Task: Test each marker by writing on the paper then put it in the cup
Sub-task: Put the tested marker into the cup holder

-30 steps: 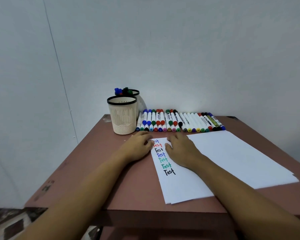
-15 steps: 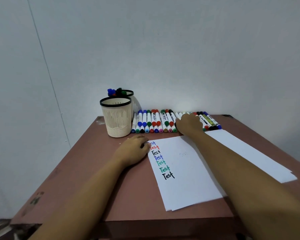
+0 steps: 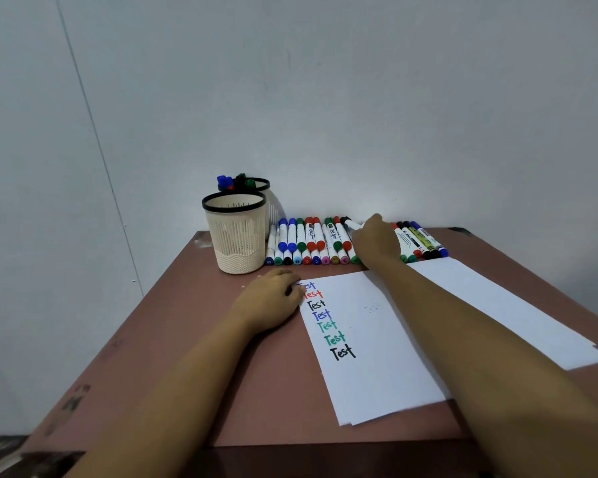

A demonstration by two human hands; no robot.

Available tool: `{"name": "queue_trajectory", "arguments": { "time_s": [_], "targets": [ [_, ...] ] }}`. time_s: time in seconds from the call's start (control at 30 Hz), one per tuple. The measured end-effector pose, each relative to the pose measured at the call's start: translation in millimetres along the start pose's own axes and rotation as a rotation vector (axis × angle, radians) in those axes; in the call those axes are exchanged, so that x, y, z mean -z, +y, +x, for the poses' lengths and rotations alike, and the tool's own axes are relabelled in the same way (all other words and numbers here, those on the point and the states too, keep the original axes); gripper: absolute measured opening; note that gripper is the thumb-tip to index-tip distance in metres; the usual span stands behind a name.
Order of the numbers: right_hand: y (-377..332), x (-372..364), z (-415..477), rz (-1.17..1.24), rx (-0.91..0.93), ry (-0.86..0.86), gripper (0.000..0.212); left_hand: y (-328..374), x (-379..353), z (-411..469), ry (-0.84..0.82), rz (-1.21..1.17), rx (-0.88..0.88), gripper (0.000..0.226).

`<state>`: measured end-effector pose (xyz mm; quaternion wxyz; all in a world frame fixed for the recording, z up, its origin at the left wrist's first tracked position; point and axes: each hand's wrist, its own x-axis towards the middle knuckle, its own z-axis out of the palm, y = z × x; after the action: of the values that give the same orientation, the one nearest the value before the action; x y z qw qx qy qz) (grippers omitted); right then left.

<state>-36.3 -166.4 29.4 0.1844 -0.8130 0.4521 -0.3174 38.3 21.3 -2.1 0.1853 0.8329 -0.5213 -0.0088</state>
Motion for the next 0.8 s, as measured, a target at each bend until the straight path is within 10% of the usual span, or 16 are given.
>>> {"name": "queue_trajectory", "arguments": {
  "time_s": [0.53, 0.8],
  "targets": [
    [4, 71, -95, 0.805, 0.072, -0.121, 0.018, 17, 4, -18, 0.384, -0.126, -0.291, 0.062],
    [3, 60, -116, 1.370, -0.177, -0.321, 0.009, 24, 4, -20, 0.384, -0.041, -0.246, 0.019]
  ]
}}
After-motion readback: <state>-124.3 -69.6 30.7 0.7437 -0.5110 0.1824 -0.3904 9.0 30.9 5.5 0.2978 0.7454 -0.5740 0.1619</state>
